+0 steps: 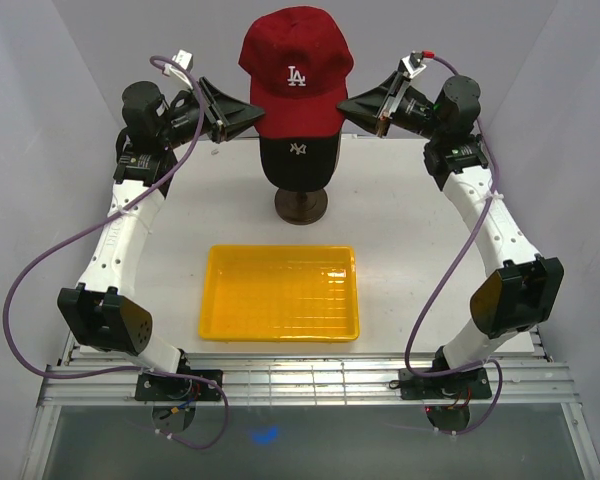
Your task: Stack the hats
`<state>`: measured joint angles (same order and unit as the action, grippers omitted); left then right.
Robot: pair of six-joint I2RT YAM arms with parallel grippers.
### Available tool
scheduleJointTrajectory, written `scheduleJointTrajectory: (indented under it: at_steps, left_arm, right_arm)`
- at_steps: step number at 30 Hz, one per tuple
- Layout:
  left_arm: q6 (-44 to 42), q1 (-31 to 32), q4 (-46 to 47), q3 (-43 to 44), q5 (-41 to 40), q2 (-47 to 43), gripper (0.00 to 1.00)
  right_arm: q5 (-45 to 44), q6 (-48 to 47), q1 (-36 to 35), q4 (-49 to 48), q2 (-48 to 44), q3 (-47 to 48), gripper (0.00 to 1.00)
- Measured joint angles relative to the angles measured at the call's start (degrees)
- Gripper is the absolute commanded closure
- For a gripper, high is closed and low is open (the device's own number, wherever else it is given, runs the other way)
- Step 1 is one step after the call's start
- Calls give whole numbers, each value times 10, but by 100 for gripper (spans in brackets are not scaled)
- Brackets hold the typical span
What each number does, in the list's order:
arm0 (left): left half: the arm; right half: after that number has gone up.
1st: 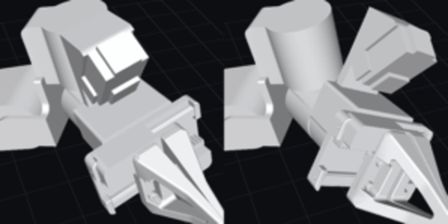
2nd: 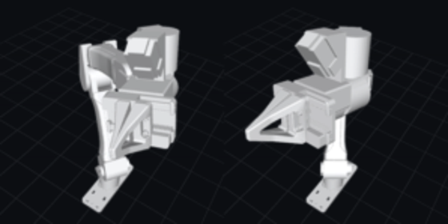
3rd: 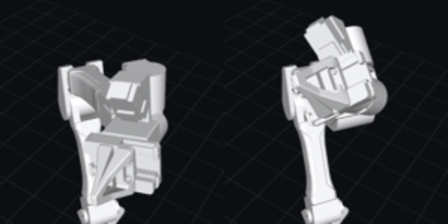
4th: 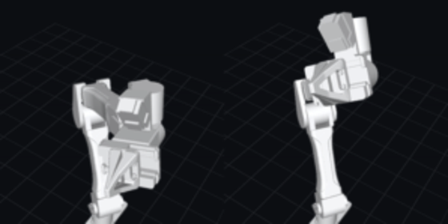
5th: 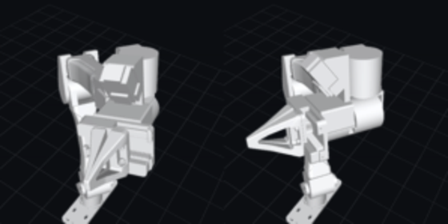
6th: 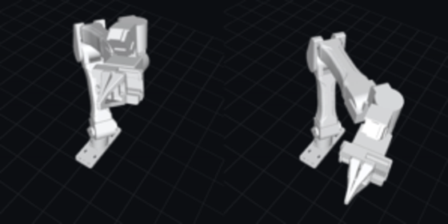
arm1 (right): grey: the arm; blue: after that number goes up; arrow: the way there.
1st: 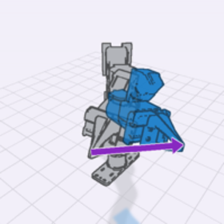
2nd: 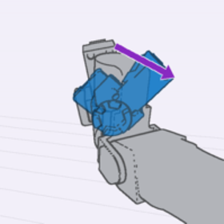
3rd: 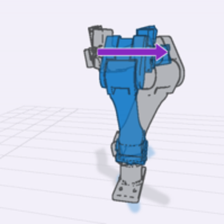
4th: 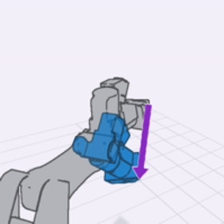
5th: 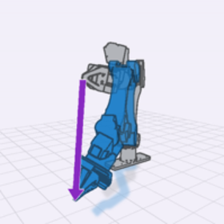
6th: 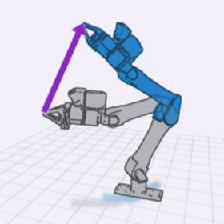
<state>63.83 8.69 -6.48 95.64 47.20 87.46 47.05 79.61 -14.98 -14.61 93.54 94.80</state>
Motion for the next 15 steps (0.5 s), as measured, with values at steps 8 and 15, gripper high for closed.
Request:
scheduleJointTrajectory:
  at_steps: [8,15]
  left_arm:
    - [-5,2,-1,0,13,0,100]
    - [-14,3,-8,-7,15,-5,100]
  right_arm:
    - [-9,-40,0,30,-25,-1,81]
    - [-17,-57,0,40,-46,-33,82]
